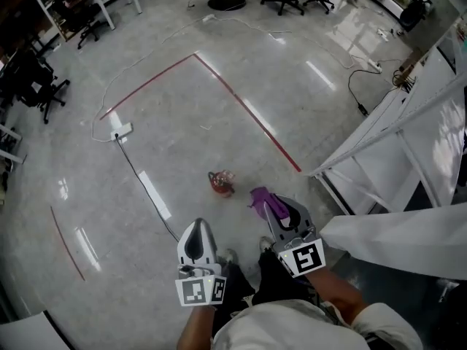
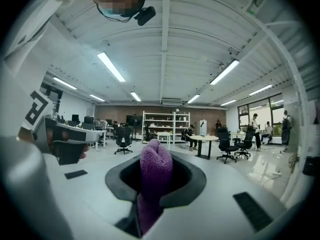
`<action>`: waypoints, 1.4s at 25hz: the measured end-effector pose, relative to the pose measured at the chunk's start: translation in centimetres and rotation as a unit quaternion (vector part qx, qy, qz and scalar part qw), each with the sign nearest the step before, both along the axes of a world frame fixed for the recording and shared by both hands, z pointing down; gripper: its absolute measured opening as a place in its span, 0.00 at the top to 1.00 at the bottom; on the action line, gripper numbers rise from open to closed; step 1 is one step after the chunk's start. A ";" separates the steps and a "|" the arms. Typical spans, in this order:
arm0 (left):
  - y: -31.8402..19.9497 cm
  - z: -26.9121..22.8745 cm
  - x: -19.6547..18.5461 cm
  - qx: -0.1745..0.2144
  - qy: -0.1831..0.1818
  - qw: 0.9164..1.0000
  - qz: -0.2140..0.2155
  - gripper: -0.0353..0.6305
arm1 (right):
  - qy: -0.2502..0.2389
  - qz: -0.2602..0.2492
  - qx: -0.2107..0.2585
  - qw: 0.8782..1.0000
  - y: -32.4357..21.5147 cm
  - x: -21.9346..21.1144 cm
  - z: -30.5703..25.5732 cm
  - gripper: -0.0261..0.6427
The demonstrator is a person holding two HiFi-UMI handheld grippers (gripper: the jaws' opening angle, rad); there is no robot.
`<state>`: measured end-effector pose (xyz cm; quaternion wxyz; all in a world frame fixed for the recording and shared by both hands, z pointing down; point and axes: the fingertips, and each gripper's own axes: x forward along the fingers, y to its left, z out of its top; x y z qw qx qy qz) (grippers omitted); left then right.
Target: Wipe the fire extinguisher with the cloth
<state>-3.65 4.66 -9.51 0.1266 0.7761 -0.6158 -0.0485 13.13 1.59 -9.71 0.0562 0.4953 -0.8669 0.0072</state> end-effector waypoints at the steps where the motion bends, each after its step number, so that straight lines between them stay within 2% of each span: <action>1: 0.4 -0.3 -0.4 0.002 0.002 1.000 0.004 0.94 | -0.003 0.014 0.002 1.000 0.9 0.1 -0.6 0.86; 4: 1.3 -0.4 -1.5 -0.003 0.012 0.999 0.030 0.94 | -0.004 0.062 -0.002 0.998 3.4 0.2 -1.3 0.86; 7: 2.4 -0.6 -1.9 -0.002 0.002 0.998 0.066 0.94 | -0.022 0.115 -0.012 0.993 5.8 0.5 -1.8 0.86; 11: 4.3 -2.1 -1.6 0.010 0.001 0.997 0.080 0.94 | -0.035 0.145 -0.014 0.989 8.7 0.6 -3.3 0.86; 15: 5.5 -2.6 -0.2 0.010 -0.007 0.997 0.078 0.94 | -0.038 0.141 -0.013 0.989 10.2 0.9 -3.6 0.86; 20: 6.8 -2.8 0.9 0.012 -0.016 0.996 0.088 0.94 | -0.042 0.111 -0.013 0.993 11.5 0.0 -3.0 0.86; 24: 8.1 -3.0 1.4 0.018 -0.018 0.997 0.078 0.94 | -0.041 0.096 -0.003 0.995 11.8 -0.3 -3.3 0.86; 35: 10.6 -2.9 1.5 0.010 -0.018 0.997 0.071 0.94 | -0.044 0.093 -0.006 0.995 14.1 -0.5 -3.0 0.86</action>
